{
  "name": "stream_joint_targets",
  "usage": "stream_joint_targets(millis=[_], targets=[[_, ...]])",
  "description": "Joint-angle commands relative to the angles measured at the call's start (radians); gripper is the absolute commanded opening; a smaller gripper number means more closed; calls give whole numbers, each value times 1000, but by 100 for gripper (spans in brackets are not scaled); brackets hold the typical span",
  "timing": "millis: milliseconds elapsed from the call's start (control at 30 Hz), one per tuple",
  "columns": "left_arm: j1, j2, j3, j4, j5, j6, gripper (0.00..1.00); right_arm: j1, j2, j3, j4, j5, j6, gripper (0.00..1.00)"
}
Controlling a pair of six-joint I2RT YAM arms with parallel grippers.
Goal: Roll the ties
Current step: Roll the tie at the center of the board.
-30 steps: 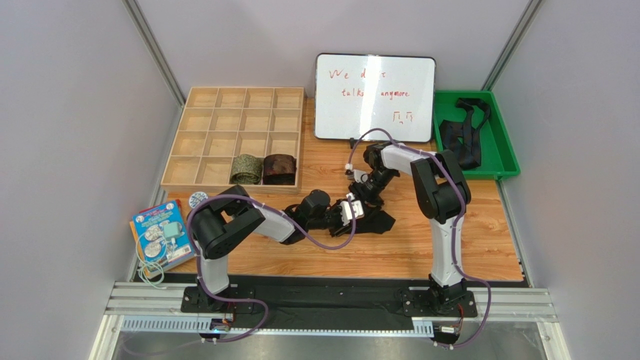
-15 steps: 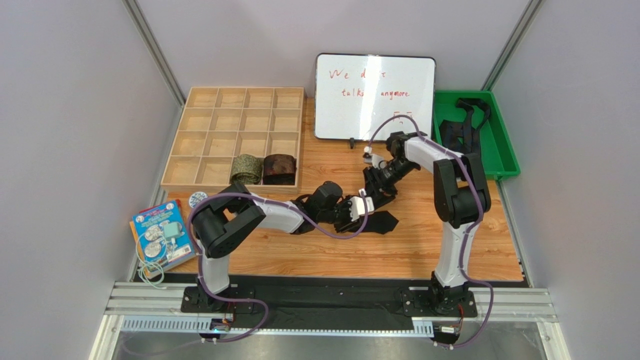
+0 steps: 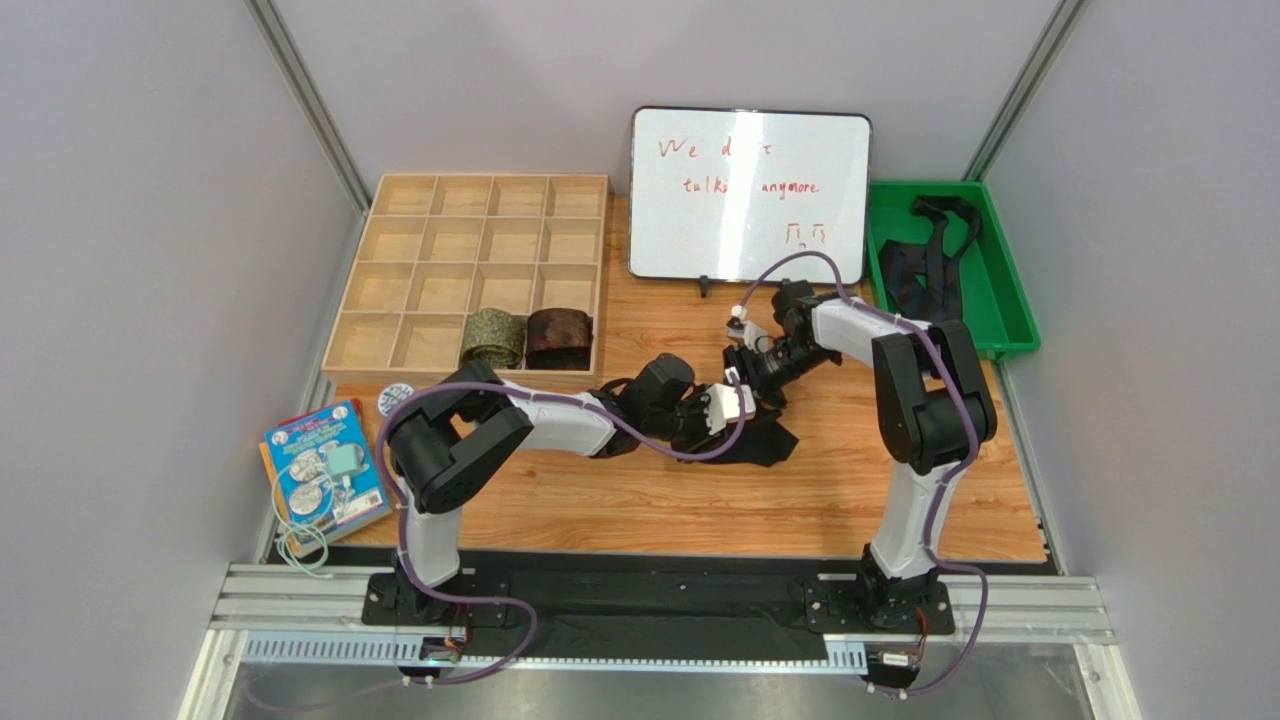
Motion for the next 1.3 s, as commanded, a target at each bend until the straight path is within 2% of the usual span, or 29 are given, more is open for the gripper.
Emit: stream_joint_targets(millis=[0, 67, 167, 200, 267, 367, 667, 833, 967, 1033, 1067, 1267], targets=[[-12, 76, -40, -251, -29, -16, 29, 33, 8, -12, 130, -23, 39, 45], [-14, 76, -38, -256, -31, -10, 29, 38, 21, -14, 136, -15, 37, 40], [-12, 74, -40, -261, -35, -6, 29, 36, 49, 0, 122, -12, 22, 19], [-12, 74, -40, -262, -35, -6, 30, 35, 51, 0, 121, -7, 19, 9], [-12, 72, -40, -265, -34, -5, 30, 33, 51, -3, 116, -3, 8, 0], [-12, 69, -44, -264, -38, 0, 30, 9, 46, -17, 113, 4, 8, 0], [-3, 59, -44, -264, -32, 1, 33, -56, 23, -54, 113, 152, 3, 0], [2, 39, -46, -258, -34, -2, 49, -56, 34, -54, 113, 235, 9, 0], [2, 26, -41, -250, -32, -5, 52, -54, 37, -51, 113, 275, 9, 0], [3, 22, -33, -256, -32, -10, 56, -53, 35, -49, 112, 303, 9, 0], [2, 20, -33, -250, -34, -13, 61, -53, 35, -49, 112, 309, 9, 0], [3, 3, -29, -235, -34, -33, 69, -51, 43, -43, 105, 375, 12, 0]])
